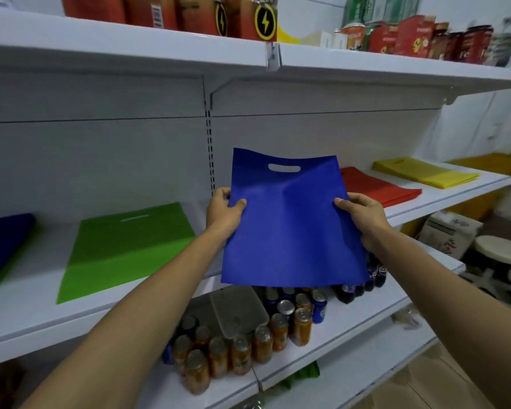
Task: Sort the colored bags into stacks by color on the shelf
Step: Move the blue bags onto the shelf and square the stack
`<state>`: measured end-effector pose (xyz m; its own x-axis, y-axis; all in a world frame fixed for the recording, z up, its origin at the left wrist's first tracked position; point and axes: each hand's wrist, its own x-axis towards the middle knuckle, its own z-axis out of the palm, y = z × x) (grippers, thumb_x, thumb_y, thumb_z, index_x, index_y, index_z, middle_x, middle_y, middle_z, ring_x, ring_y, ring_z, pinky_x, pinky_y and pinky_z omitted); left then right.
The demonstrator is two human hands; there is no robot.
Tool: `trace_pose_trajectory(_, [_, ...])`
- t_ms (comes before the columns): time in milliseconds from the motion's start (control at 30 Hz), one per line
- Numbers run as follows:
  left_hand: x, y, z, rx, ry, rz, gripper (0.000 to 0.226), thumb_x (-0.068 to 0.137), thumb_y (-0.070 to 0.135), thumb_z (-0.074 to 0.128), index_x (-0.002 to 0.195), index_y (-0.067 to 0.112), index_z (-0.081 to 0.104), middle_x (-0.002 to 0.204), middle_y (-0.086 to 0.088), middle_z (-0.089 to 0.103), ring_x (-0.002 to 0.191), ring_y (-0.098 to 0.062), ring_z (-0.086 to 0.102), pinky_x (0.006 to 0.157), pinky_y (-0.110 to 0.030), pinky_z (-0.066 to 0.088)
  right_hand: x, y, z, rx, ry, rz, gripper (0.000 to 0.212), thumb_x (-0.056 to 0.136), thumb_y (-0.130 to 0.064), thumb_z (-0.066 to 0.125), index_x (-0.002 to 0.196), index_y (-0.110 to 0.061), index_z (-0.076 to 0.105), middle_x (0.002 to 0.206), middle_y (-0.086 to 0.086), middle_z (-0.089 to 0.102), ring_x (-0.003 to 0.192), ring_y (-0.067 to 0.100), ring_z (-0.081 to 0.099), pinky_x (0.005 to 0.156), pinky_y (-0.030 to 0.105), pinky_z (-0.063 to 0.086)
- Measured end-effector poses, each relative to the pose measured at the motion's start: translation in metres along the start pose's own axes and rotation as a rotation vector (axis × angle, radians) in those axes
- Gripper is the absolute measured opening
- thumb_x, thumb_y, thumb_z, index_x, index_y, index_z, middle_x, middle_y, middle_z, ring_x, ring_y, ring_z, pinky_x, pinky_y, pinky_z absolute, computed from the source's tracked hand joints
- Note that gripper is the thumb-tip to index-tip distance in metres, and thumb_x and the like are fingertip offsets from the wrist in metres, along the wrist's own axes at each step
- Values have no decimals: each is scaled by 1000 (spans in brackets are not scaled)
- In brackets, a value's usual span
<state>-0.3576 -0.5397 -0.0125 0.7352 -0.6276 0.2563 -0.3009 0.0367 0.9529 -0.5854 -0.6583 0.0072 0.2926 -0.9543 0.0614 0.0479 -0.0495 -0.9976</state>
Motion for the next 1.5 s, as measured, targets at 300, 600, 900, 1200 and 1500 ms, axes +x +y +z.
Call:
trace_pose_trajectory(300, [80, -14, 43, 160, -58, 55, 36, 92, 23, 60, 125, 15, 48, 119, -3, 57, 96, -17, 57, 78, -25, 46, 98, -12, 1, -168, -8, -20, 8, 92, -10, 62, 100, -11, 62, 88, 8, 67, 72, 23, 64, 61, 35, 54])
trace_pose_trajectory(600, [140, -41, 73, 176, -141, 59, 36, 94, 25, 60, 125, 15, 46, 118, -5, 57, 99, -20, 58, 74, -28, 50, 198, 11, 11, -391, -46, -12, 23, 90, -11, 66, 111, -3, 63, 105, 16, 67, 90, 34, 66, 82, 46, 56])
trace_pose_trajectory(900, [137, -77, 63, 486, -156, -42, 57, 90, 29, 65, 138, 14, 38, 120, -4, 54, 97, -14, 50, 84, -27, 45, 237, 53, 36, -731, -147, -68, 30, 89, -12, 67, 116, 1, 61, 102, 10, 58, 87, 25, 55, 73, 31, 44])
trace_pose_trajectory(1200, [124, -86, 74, 624, -61, -140, 59, 86, 33, 68, 134, 16, 40, 109, -2, 57, 93, -18, 56, 74, -27, 46, 259, 79, 43, -1001, -219, -158, 43, 89, -22, 62, 130, -11, 52, 127, 13, 57, 109, 29, 58, 85, 35, 49])
trace_pose_trajectory(1500, [115, -82, 93, 659, 89, -254, 64, 90, 36, 64, 140, 8, 36, 132, -11, 53, 117, -26, 54, 85, -26, 41, 281, 85, 37, -1011, -297, -125, 33, 90, -30, 64, 110, -4, 65, 110, 14, 66, 98, 30, 63, 79, 35, 50])
